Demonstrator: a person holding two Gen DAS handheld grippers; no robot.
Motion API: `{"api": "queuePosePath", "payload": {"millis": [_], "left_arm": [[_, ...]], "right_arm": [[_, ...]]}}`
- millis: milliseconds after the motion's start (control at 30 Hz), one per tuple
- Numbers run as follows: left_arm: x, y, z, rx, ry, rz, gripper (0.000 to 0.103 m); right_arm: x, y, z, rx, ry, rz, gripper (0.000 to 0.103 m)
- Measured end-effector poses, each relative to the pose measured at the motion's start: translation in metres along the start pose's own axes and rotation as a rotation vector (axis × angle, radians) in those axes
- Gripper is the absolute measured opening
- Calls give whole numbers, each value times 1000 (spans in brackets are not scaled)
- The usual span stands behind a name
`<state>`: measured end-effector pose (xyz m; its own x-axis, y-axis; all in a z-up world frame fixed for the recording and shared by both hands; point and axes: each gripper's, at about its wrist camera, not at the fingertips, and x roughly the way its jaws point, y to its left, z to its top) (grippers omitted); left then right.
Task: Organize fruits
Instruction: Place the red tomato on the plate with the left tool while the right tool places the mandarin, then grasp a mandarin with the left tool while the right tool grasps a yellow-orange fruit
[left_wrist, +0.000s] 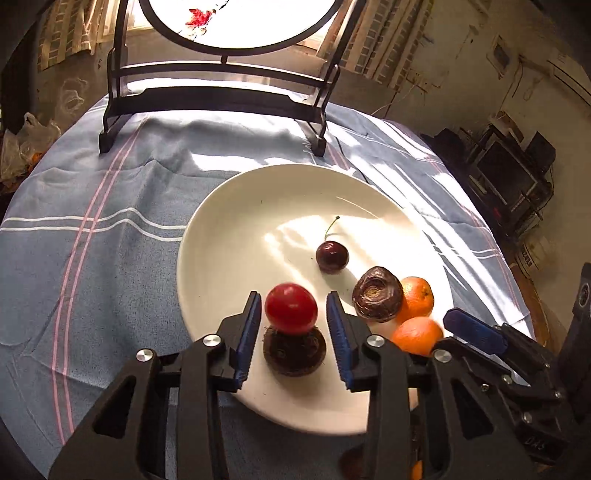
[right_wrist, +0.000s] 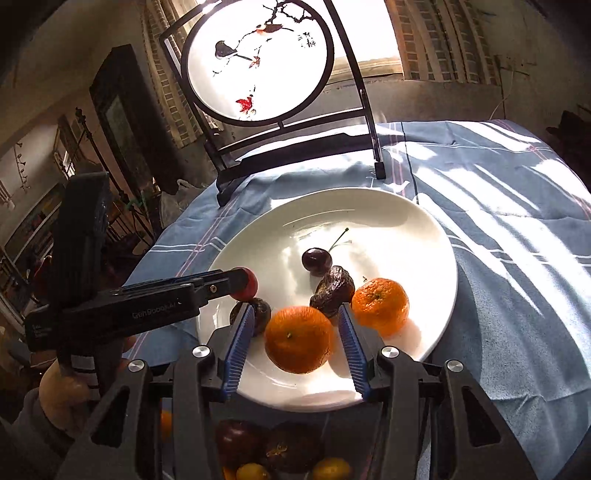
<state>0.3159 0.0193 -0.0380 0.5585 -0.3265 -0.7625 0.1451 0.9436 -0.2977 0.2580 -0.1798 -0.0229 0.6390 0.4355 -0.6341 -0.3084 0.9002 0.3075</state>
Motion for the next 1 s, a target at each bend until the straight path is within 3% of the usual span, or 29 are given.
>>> {"api": "queuePosePath", "payload": {"millis": [100, 167, 467, 700, 800, 867, 933, 1000], "left_arm": [[-12, 8, -5, -27, -29, -6, 55], [-30, 7, -15, -12, -53, 0, 56], [-104, 5, -118, 149, -55, 25, 62], [-96, -6, -160, 276, -12, 131, 62], [-80, -5, -160, 274, 22, 179, 53], [-74, -8, -160, 280, 19, 177, 50], [-69, -11, -161, 291, 30, 168, 36], [-69, -13, -161, 301, 21, 162, 33]], "right_arm": [[-19, 2, -6, -17, -46, -2, 53], [-37, 1, -14, -20, -66, -4, 53], [-103, -21, -97, -4, -74, 23, 58], [-109, -27, -114, 10, -86, 28, 58], [-108, -27, -114, 14, -87, 18, 58], [-108, -27, -115, 9, -88, 19, 58], [-108, -25, -116, -1, -88, 22, 58], [-108, -22, -117, -23, -90, 34, 58]]}}
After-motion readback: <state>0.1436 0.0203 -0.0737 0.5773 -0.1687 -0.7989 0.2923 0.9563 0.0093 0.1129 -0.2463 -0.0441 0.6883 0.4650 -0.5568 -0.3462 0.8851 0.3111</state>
